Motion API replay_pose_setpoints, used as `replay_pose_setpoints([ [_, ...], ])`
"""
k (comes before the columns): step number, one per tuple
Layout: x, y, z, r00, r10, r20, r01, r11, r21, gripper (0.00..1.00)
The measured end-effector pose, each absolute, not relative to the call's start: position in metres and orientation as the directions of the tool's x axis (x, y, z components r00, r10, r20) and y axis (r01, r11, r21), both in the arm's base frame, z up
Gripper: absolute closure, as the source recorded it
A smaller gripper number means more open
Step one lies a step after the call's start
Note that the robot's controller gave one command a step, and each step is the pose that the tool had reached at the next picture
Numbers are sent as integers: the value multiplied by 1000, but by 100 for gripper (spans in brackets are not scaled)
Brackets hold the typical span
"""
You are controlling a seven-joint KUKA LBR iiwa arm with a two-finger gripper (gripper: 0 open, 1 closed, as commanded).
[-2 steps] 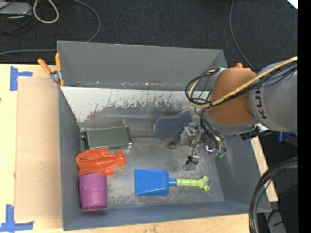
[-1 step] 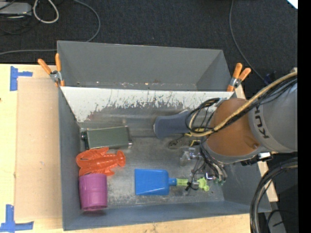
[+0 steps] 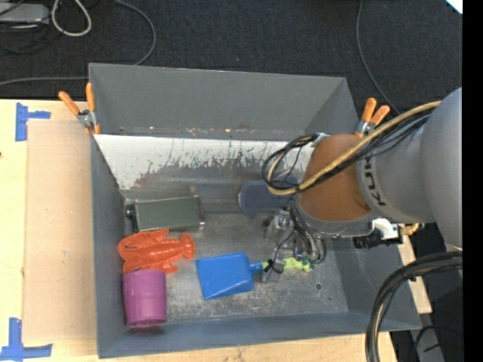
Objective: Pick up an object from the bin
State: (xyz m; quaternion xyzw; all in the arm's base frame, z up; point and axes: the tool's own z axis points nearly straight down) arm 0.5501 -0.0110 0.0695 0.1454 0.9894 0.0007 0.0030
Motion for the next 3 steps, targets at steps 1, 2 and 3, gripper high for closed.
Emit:
replay_pose_setpoints([
  [1, 471, -108, 75, -989, 149, 1, 149, 989, -2, 0],
  [2, 515, -30, 70, -877, 480, -3, 480, 877, 6, 0],
  [3, 494, -102, 69, -981, 196, 1, 196, 981, -7, 0],
])
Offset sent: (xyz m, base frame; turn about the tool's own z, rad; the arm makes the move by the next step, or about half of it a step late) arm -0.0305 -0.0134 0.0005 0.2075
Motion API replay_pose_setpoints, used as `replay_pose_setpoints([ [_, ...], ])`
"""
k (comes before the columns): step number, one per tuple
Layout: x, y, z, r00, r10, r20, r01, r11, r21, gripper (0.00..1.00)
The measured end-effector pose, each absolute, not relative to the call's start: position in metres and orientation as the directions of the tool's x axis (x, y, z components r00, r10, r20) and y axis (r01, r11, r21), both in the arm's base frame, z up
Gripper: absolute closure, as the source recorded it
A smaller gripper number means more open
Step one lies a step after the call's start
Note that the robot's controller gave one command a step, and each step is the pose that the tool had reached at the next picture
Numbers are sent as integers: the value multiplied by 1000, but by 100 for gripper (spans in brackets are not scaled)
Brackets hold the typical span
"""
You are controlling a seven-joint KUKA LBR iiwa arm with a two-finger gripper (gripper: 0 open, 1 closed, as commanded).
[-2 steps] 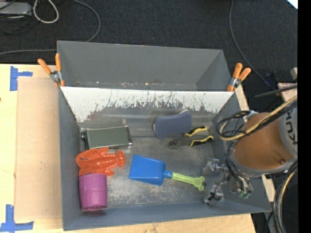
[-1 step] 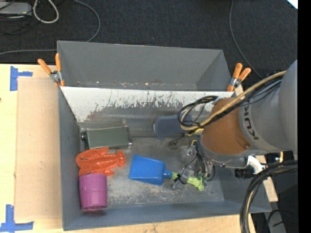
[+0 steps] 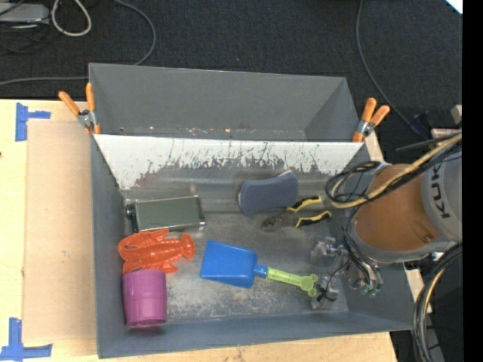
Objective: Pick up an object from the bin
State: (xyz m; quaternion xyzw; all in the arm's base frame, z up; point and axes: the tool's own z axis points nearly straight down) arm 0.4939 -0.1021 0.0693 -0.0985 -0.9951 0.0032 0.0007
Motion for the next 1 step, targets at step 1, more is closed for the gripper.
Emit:
replay_pose_setpoints([
  [1, 515, -15, 69, -891, 454, -2, 454, 891, 6, 0],
])
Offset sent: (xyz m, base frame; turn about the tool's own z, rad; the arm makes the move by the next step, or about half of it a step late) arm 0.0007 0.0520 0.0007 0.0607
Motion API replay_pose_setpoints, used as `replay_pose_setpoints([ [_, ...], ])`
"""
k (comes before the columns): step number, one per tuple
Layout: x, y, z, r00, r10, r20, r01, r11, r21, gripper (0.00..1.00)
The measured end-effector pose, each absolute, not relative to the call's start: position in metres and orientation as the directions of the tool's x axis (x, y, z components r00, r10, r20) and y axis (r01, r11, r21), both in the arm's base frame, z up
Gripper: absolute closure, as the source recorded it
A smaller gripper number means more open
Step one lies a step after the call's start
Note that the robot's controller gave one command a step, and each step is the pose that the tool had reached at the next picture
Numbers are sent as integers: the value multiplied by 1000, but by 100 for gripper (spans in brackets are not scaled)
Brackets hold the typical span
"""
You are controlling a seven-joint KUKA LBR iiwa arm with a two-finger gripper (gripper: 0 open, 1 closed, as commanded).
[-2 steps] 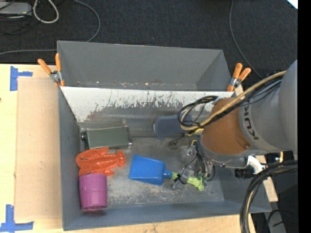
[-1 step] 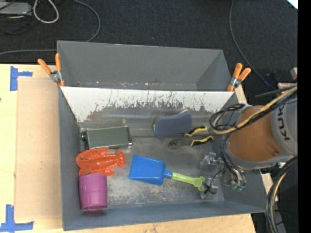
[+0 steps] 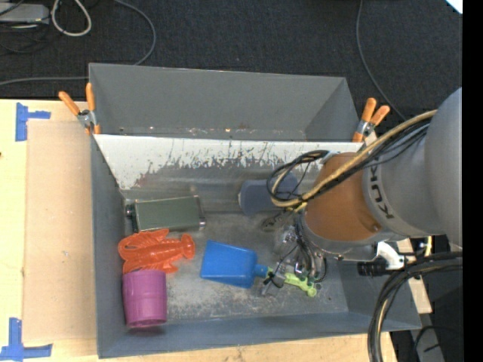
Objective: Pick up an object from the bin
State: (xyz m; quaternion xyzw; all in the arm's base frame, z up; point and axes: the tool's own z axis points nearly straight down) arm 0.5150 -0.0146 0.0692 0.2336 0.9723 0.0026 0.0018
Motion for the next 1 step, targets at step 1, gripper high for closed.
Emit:
replay_pose_setpoints([
  [1, 499, -36, 69, -961, 277, 1, 277, 961, -7, 0],
])
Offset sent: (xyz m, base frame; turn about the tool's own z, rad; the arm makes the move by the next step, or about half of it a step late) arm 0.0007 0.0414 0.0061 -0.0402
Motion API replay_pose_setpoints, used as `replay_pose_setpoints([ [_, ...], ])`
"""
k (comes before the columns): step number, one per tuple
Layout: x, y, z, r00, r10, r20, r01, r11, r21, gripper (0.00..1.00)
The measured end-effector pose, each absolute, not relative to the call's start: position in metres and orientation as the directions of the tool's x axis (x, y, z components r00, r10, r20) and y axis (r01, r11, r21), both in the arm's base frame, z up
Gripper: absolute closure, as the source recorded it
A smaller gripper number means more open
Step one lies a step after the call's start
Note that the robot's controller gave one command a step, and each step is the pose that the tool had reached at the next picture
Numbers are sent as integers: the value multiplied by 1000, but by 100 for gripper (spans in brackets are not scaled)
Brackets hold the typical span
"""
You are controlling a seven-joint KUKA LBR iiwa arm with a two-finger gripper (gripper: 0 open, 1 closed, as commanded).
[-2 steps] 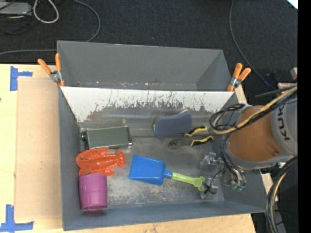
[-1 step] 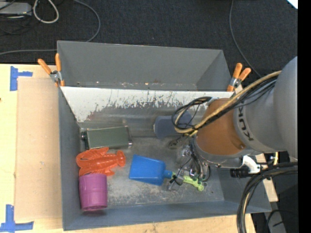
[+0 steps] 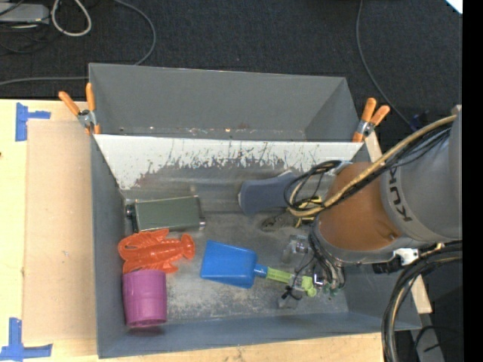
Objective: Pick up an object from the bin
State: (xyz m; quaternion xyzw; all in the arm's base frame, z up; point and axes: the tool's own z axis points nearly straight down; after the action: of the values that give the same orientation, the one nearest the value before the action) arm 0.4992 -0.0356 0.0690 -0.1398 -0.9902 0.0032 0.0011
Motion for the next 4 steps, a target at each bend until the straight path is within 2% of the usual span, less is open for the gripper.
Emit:
replay_pose_setpoints([
  [1, 515, 27, 74, -910, 415, 0, 415, 910, 6, 100],
  [2, 515, 27, 74, -910, 415, 0, 415, 910, 6, 100],
  [3, 517, 49, 69, -920, 392, 1, 392, 920, 5, 100],
  [4, 520, 51, 69, -924, 383, 1, 383, 924, 4, 100],
])
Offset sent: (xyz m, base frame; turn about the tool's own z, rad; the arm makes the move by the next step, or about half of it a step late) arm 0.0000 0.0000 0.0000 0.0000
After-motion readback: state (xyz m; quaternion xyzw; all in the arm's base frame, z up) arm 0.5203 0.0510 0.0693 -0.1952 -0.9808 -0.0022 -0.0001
